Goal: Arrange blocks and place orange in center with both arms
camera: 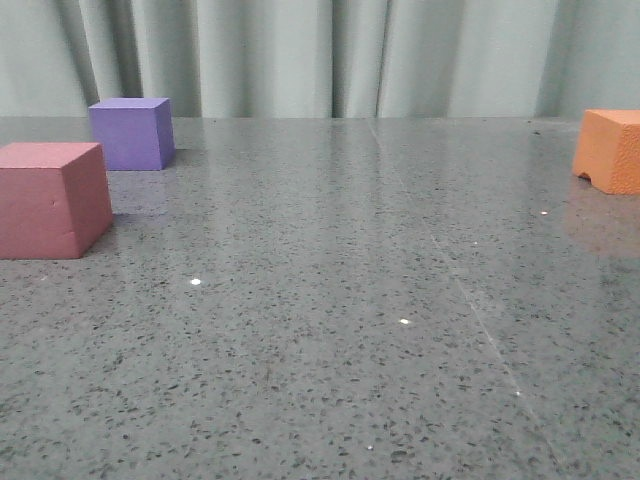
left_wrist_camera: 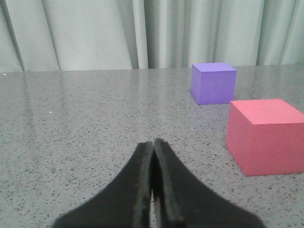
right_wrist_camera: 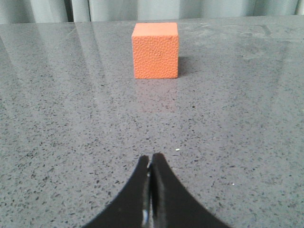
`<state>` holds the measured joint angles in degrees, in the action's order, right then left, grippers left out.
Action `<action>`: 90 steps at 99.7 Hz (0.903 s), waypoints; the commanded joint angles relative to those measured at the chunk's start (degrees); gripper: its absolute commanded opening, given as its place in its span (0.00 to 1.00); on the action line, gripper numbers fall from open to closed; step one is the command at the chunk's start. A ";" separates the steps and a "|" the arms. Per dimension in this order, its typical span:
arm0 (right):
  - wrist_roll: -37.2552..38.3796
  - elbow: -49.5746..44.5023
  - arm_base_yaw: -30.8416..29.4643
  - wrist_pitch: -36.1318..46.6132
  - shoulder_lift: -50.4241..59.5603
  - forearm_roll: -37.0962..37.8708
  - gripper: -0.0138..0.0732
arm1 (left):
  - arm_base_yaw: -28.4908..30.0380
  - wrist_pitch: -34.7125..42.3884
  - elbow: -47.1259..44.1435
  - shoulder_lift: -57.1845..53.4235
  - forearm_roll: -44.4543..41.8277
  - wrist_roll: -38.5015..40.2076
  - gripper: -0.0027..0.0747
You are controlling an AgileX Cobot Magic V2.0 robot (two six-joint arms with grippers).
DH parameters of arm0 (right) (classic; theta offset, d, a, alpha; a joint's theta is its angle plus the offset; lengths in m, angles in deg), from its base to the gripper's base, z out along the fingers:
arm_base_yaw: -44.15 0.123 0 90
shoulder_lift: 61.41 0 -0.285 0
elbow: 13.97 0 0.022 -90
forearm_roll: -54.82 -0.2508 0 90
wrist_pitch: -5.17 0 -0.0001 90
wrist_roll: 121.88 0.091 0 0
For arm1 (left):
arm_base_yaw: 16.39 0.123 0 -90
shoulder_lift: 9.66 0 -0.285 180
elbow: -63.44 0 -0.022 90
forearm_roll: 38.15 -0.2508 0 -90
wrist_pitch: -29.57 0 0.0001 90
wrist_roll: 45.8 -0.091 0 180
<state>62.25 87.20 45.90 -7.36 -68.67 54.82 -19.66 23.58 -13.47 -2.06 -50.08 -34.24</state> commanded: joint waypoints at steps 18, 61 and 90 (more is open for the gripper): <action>-0.36 0.85 -0.39 4.74 -0.57 0.00 0.08 | -0.46 4.86 -3.18 -1.91 -0.02 0.36 0.01; -0.36 0.85 -0.39 5.65 -0.57 0.00 0.08 | -0.46 4.86 -3.18 -1.91 -0.02 0.36 0.01; -0.36 0.99 -0.39 9.68 -0.57 0.00 0.08 | -0.46 4.86 -3.18 -1.91 -0.02 0.36 0.01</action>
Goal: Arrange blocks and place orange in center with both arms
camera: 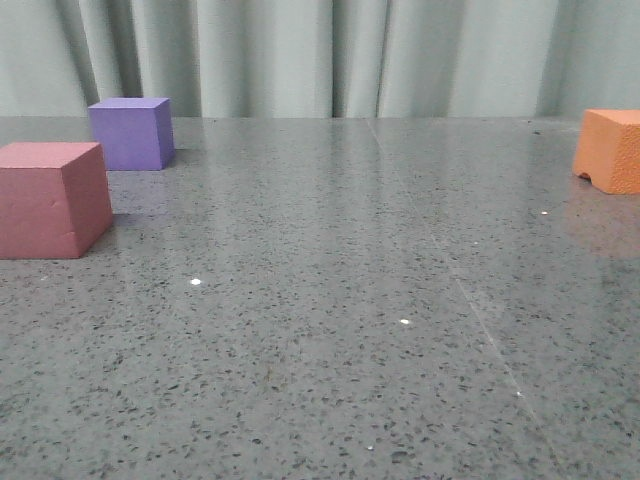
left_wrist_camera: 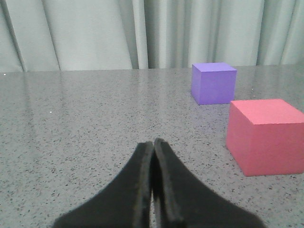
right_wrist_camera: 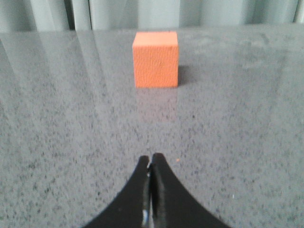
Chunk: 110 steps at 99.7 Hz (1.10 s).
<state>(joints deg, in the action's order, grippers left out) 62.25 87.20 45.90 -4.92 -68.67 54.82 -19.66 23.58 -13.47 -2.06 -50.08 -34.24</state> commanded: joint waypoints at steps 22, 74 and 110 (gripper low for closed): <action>0.17 7.81 -0.34 4.42 -2.03 -2.48 0.08 | -0.46 4.86 -3.18 -1.91 -0.02 0.36 0.01; 0.17 35.95 -0.34 -19.71 -26.89 -3.01 0.08 | -0.46 4.86 -3.18 -1.91 -0.02 0.36 0.01; 0.12 38.05 -0.34 -21.48 -33.20 -3.01 0.14 | -0.46 4.86 -3.18 -1.91 -0.02 0.36 0.01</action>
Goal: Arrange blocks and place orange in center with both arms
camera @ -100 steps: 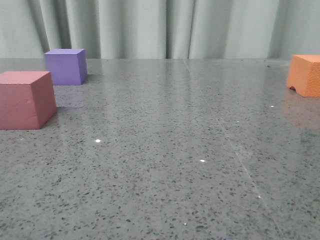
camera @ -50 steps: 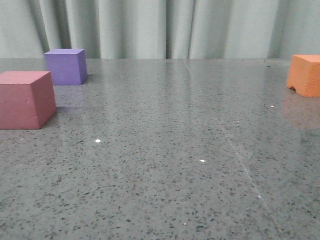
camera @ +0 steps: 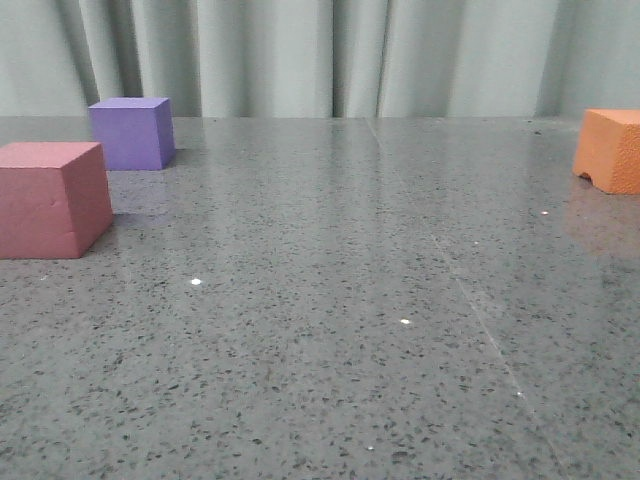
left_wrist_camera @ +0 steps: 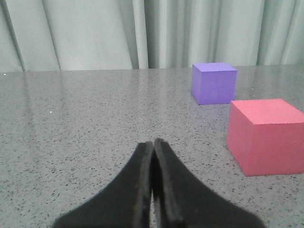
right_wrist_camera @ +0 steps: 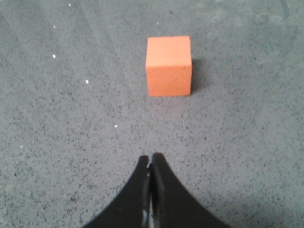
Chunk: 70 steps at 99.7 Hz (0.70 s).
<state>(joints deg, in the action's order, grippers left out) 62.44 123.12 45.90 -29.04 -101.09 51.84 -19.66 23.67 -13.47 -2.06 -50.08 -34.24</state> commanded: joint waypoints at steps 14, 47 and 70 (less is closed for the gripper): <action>-0.07 2.13 -0.34 1.07 -0.78 -0.03 0.45 | -0.46 4.77 -3.18 -1.91 -0.02 0.36 0.01; -0.07 2.62 -0.34 -0.69 -0.91 -0.57 0.89 | -0.46 4.77 -3.18 -1.91 -0.02 0.36 0.01; -0.07 11.53 -0.34 -4.16 -9.94 -0.63 0.89 | -0.46 4.77 -3.18 -1.91 -0.02 0.36 0.01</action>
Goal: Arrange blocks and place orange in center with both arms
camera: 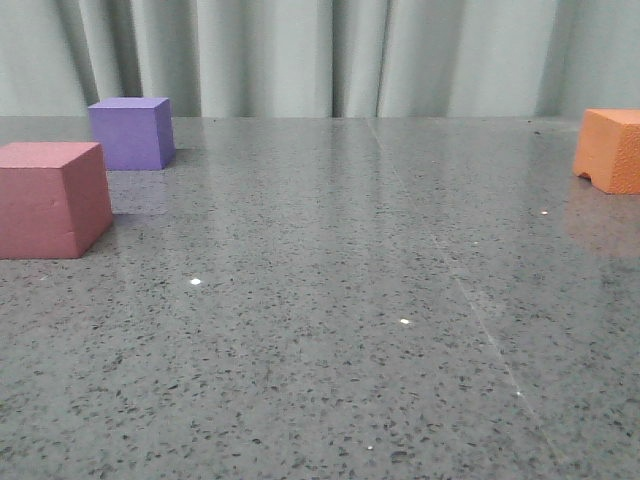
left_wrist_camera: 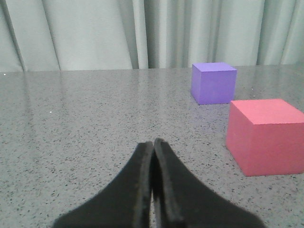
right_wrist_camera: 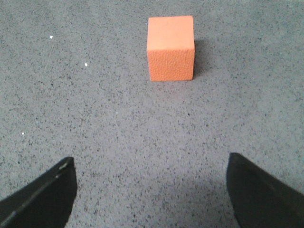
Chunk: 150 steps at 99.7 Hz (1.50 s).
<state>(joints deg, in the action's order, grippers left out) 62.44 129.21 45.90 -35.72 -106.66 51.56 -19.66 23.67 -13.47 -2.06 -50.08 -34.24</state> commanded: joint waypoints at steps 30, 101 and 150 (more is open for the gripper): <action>-0.07 22.58 -0.34 2.26 -23.52 1.05 0.89 | -0.46 4.77 -3.18 -1.91 -0.02 0.36 0.01; -0.13 40.44 -0.34 -1.96 -49.10 6.41 0.89 | -0.46 4.77 -3.18 -1.91 -0.02 0.36 0.01; -0.13 40.44 -0.39 -0.11 -54.29 6.41 0.89 | -0.46 4.77 -3.18 -1.91 -0.02 0.36 0.01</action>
<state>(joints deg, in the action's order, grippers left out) 62.55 167.72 45.90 -38.99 -162.50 57.24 -19.66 23.67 -13.47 -2.06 -50.08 -34.24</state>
